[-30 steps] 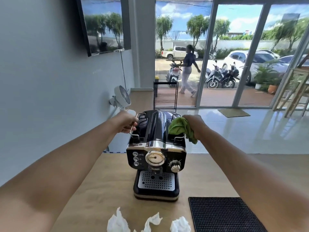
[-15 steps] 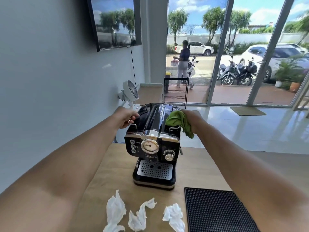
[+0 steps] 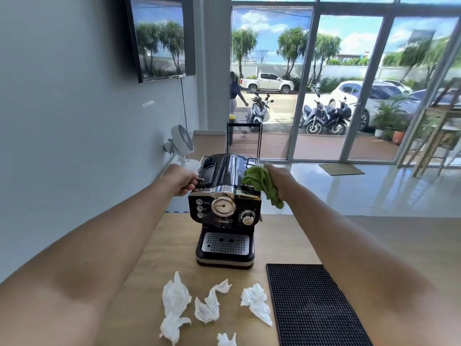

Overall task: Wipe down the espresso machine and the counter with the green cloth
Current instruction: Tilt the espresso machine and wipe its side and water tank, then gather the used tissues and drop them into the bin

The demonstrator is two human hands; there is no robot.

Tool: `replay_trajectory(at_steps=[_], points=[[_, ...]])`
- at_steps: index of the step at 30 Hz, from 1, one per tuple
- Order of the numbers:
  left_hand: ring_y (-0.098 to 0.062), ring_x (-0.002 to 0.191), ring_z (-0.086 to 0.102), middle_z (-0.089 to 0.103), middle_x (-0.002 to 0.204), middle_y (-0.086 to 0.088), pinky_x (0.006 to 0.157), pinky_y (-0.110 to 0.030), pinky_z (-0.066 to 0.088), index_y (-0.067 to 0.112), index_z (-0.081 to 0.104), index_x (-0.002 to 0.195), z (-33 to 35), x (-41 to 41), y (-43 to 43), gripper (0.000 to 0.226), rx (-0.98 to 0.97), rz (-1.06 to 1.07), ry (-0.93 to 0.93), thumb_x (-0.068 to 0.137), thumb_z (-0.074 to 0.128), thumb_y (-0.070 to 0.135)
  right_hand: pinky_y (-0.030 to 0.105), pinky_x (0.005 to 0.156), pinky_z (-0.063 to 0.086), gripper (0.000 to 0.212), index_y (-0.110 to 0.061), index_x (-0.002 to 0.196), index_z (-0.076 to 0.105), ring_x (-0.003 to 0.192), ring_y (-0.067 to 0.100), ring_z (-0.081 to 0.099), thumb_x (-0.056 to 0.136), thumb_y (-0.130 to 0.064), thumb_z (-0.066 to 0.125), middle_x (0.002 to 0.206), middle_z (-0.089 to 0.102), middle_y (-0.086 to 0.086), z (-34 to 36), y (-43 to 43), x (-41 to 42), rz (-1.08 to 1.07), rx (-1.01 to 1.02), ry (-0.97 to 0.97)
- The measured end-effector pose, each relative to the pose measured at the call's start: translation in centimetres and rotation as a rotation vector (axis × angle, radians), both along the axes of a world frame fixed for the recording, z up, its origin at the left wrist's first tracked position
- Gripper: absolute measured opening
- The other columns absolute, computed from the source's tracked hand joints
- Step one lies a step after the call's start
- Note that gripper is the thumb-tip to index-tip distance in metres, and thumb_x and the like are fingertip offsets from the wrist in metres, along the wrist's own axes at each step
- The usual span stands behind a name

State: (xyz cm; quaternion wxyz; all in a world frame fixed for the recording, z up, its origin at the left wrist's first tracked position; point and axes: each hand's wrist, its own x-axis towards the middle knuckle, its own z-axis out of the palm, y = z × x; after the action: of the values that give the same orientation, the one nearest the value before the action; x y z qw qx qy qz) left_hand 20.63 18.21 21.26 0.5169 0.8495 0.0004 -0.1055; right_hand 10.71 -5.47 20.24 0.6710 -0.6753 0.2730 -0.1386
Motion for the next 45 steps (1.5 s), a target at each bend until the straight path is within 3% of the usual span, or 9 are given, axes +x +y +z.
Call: replay_trajectory(at_steps=[7, 11, 14, 18, 23, 29, 36, 40, 45], points=[[-0.031, 0.074, 0.066, 0.069, 0.087, -0.011, 0.062, -0.035, 0.053, 0.02, 0.067, 0.088, -0.4, -4.3, 0.4, 0.013, 0.02, -0.102, -0.336, 0.087, 0.062, 0.033, 0.018, 0.038, 0.044, 0.035, -0.01, 0.08, 0.065, 0.039, 0.011, 0.058, 0.094, -0.042, 0.058, 0.053, 0.064, 0.002, 0.0, 1.9, -6.2, 0.319, 0.165, 0.076], [-0.014, 0.049, 0.056, 0.063, 0.072, -0.004, 0.042, -0.018, 0.036, 0.008, 0.068, 0.104, -1.2, -8.8, -1.0, 0.045, 0.06, -0.5, -0.081, 0.094, 0.05, 0.049, 0.022, 0.04, 0.049, 0.027, -0.006, 0.085, 0.064, 0.044, 0.015, 0.06, 0.097, -0.029, 0.055, 0.058, 0.066, 0.006, -1.4, 2.3, -8.8, 0.32, 0.225, 0.053], [-0.025, 0.082, 0.069, 0.069, 0.103, -0.013, 0.057, -0.031, 0.055, 0.011, 0.057, 0.119, -2.6, -11.2, -2.3, 0.058, -0.023, -0.653, 0.184, 0.091, 0.045, 0.061, 0.033, 0.06, 0.057, 0.035, -0.001, 0.11, 0.068, 0.071, 0.025, 0.067, 0.095, -0.032, 0.059, 0.088, 0.071, 0.017, -2.9, 2.5, -10.7, 0.279, 0.217, -0.06], [-0.033, 0.11, 0.061, 0.064, 0.12, -0.015, 0.09, -0.046, 0.052, 0.011, 0.056, 0.124, -4.5, -12.7, -3.7, 0.074, -0.213, -0.706, 0.285, 0.08, 0.052, 0.07, 0.029, 0.066, 0.057, 0.034, -0.008, 0.117, 0.07, 0.092, 0.031, 0.069, 0.093, -0.031, 0.065, 0.104, 0.073, 0.018, -3.8, 3.6, -13.6, 0.124, -0.068, -0.135], [-0.03, 0.105, 0.064, 0.07, 0.108, -0.007, 0.102, -0.05, 0.044, 0.018, 0.065, 0.106, -5.0, -14.7, -5.1, 0.036, -0.233, -0.739, 0.126, 0.083, 0.069, 0.045, 0.045, 0.082, 0.059, 0.024, -0.022, 0.092, 0.077, 0.095, 0.028, 0.066, 0.086, -0.044, 0.068, 0.091, 0.071, 0.003, -3.6, 4.2, -15.8, -0.076, -0.464, -0.044], [-0.025, 0.092, 0.064, 0.067, 0.103, -0.011, 0.083, -0.037, 0.055, 0.01, 0.063, 0.103, -3.9, -16.1, -7.2, 0.028, -0.211, -0.749, 0.0, 0.089, 0.066, 0.034, 0.036, 0.076, 0.056, 0.028, -0.011, 0.1, 0.077, 0.086, 0.024, 0.066, 0.091, -0.035, 0.066, 0.09, 0.073, 0.008, -3.1, 3.6, -18.7, -0.071, -0.645, -0.114], [-0.026, 0.089, 0.062, 0.064, 0.1, -0.01, 0.073, -0.032, 0.053, 0.015, 0.062, 0.11, -3.3, -16.3, -10.5, 0.029, -0.134, -0.695, -0.148, 0.091, 0.062, 0.037, 0.015, 0.037, 0.035, 0.039, -0.001, 0.121, 0.055, 0.048, 0.007, 0.046, 0.092, -0.025, 0.066, 0.082, 0.066, 0.008, -6.0, -0.6, -21.6, 0.413, -0.02, 0.242], [-0.024, 0.092, 0.06, 0.064, 0.104, -0.01, 0.066, -0.027, 0.051, 0.02, 0.062, 0.105, -3.5, -16.3, -11.7, 0.019, -0.184, -0.769, -0.127, 0.09, 0.066, 0.029, 0.02, 0.046, 0.047, 0.029, -0.005, 0.118, 0.052, 0.06, 0.014, 0.058, 0.093, -0.016, 0.061, 0.09, 0.064, 0.012, -8.1, -3.0, -22.8, 0.281, 0.171, 0.132], [-0.019, 0.085, 0.061, 0.063, 0.101, -0.008, 0.059, -0.021, 0.049, 0.016, 0.061, 0.112, -4.5, -16.7, -13.1, 0.021, -0.153, -0.786, -0.134, 0.091, 0.064, 0.02, 0.033, 0.073, 0.049, 0.03, -0.007, 0.111, 0.061, 0.094, 0.023, 0.061, 0.084, -0.013, 0.07, 0.106, 0.065, 0.012, -8.8, -4.4, -23.1, -0.035, -0.107, 0.101]])
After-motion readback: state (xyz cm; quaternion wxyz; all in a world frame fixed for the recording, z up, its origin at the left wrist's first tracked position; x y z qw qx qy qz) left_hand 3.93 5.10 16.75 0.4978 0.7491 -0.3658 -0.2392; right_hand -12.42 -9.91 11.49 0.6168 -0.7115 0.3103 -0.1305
